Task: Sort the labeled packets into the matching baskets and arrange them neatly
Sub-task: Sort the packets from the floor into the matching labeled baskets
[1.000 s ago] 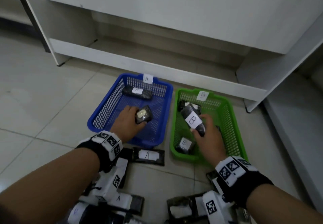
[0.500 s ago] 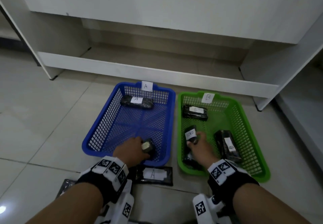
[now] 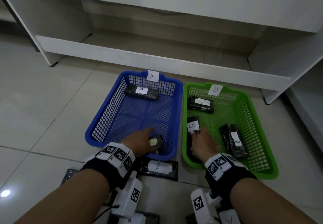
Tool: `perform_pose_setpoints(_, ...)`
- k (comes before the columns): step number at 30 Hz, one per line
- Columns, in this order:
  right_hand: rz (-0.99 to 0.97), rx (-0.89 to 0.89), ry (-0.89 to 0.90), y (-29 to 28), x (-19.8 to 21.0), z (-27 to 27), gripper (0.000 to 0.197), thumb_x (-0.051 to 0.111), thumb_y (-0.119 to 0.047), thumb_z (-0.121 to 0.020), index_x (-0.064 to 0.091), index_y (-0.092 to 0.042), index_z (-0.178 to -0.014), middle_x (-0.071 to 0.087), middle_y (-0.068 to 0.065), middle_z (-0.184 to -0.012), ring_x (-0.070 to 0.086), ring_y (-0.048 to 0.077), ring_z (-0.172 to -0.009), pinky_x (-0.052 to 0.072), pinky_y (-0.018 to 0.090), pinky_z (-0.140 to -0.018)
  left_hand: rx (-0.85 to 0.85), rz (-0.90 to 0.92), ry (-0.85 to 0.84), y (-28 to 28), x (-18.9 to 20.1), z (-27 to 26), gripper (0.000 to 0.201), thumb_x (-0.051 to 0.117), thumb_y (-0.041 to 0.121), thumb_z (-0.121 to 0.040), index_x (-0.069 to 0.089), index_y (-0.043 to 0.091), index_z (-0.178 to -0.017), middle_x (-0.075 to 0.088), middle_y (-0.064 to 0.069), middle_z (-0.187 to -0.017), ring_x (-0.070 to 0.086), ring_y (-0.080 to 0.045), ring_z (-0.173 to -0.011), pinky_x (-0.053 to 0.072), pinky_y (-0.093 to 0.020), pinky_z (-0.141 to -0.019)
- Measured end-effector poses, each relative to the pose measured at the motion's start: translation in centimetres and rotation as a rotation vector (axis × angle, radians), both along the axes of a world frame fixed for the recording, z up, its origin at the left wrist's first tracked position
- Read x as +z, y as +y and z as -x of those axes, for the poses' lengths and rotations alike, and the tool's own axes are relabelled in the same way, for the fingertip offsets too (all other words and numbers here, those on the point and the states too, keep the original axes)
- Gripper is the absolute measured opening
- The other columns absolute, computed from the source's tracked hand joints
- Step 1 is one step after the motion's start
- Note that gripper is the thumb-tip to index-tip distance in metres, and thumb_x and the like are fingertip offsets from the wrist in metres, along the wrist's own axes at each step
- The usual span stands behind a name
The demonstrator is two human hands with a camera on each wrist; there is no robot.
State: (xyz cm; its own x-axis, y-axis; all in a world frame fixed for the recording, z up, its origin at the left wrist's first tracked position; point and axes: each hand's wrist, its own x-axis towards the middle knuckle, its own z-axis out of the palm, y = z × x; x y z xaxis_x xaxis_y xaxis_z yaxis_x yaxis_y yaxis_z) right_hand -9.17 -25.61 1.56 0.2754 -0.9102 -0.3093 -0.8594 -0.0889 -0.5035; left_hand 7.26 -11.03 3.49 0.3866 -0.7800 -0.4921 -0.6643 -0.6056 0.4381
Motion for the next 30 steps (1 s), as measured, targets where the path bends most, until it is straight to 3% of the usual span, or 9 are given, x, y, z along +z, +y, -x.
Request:
perform_pose_setpoints(4, -0.013, 0.134, 0.135, -0.1, 1.5, 0.6, 0.032, 0.038, -0.038, -0.096, 0.049, -0.023, -0.123, 0.053, 0.010, -0.129, 0.045, 0.033, -0.120, 0.026, 0.045, -0.100, 0.053, 0.086, -0.033, 0.6, -0.2, 0.3, 0.104, 0.067, 0.051, -0.079, -0.006, 0.030, -0.150, 0.051, -0.006, -0.137, 0.053, -0.024, -0.117, 0.047, -0.039, -0.095)
perform_pose_setpoints(7, -0.054, 0.376, 0.214, -0.7, 2.3, 1.9, 0.043, 0.039, -0.032, -0.095, 0.038, -0.022, -0.137, 0.053, 0.014, -0.130, 0.053, 0.033, -0.113, 0.040, 0.038, -0.095, 0.058, 0.216, -0.127, 1.4, 0.1, 0.8, 0.084, 0.055, 0.054, -0.086, 0.009, 0.028, -0.150, 0.051, -0.003, -0.135, 0.052, -0.021, -0.119, 0.047, -0.039, -0.095)
perform_pose_setpoints(11, -0.035, 0.399, 0.362, -1.1, 3.4, 3.3, 0.069, 0.040, -0.029, -0.094, -0.001, -0.033, -0.149, 0.058, 0.011, -0.126, 0.049, 0.033, -0.119, 0.019, 0.054, -0.109, 0.006, 0.482, -0.264, 2.5, 1.0, 1.6, 0.051, 0.046, 0.041, -0.095, 0.035, 0.023, -0.141, 0.056, 0.001, -0.125, 0.053, -0.018, -0.115, 0.042, -0.040, -0.097)
perform_pose_setpoints(16, 0.168, 0.407, 0.354, -1.7, 4.7, 6.2, 0.039, 0.042, -0.033, -0.093, 0.045, -0.023, -0.131, 0.061, 0.012, -0.121, 0.051, 0.032, -0.115, 0.029, 0.048, -0.103, -0.315, 0.762, -0.669, 5.8, 1.6, 4.8, 0.034, 0.044, 0.028, -0.086, 0.049, 0.018, -0.118, 0.056, -0.003, -0.109, 0.051, -0.021, -0.098, 0.038, -0.034, -0.084)
perform_pose_setpoints(21, 0.527, 0.728, 0.049, 1.4, 6.8, 8.9, 0.033, 0.051, -0.022, -0.090, 0.054, -0.017, -0.122, 0.062, 0.004, -0.112, 0.051, 0.025, -0.105, 0.040, 0.040, -0.088, -0.932, 0.464, -0.556, 8.7, -1.8, 7.7, 0.035, 0.048, 0.033, -0.082, 0.054, 0.023, -0.115, 0.062, 0.003, -0.107, 0.060, -0.017, -0.095, 0.049, -0.027, -0.081)
perform_pose_setpoints(25, 0.647, 1.149, 0.125, 4.2, 7.5, 11.6, 0.026, 0.050, -0.024, -0.083, 0.058, -0.015, -0.106, 0.059, 0.005, -0.094, 0.056, 0.025, -0.086, 0.049, 0.037, -0.071, -0.680, 0.213, -0.553, 9.0, -3.3, 9.1, 0.071, 0.066, 0.036, -0.069, 0.045, 0.014, -0.134, 0.054, -0.010, -0.131, 0.057, -0.026, -0.114, 0.049, -0.032, -0.091)
perform_pose_setpoints(27, 0.626, 1.329, 0.189, 5.3, 7.0, 12.9, 0.029, 0.044, -0.030, -0.080, 0.058, -0.016, -0.101, 0.057, 0.004, -0.090, 0.056, 0.024, -0.079, 0.049, 0.037, -0.063, -0.537, 0.096, -0.565, 8.8, -2.9, 9.8, 0.082, 0.059, 0.035, -0.083, 0.019, 0.007, -0.148, 0.026, -0.021, -0.150, 0.033, -0.036, -0.135, 0.032, -0.041, -0.108)
perform_pose_setpoints(28, 0.565, 1.381, 0.239, 5.7, 6.6, 13.8, 0.033, 0.044, -0.032, -0.080, 0.057, -0.016, -0.105, 0.057, 0.005, -0.093, 0.057, 0.025, -0.081, 0.048, 0.036, -0.065, -0.498, 0.009, -0.555, 8.6, -3.0, 10.3, 0.081, 0.052, 0.035, -0.088, 0.008, 0.007, -0.150, 0.016, -0.020, -0.153, 0.023, -0.037, -0.139, 0.023, -0.043, -0.112)
perform_pose_setpoints(30, 0.384, 1.425, 0.366, 6.1, 5.5, 15.3, 0.046, 0.047, -0.038, -0.083, 0.049, -0.018, -0.125, 0.054, 0.005, -0.115, 0.054, 0.026, -0.103, 0.046, 0.037, -0.083, -0.455, 0.050, -0.564, 8.0, -3.1, 11.0, 0.083, 0.057, 0.037, -0.083, 0.016, 0.006, -0.149, 0.035, -0.022, -0.143, 0.038, -0.037, -0.129, 0.031, -0.045, -0.106)
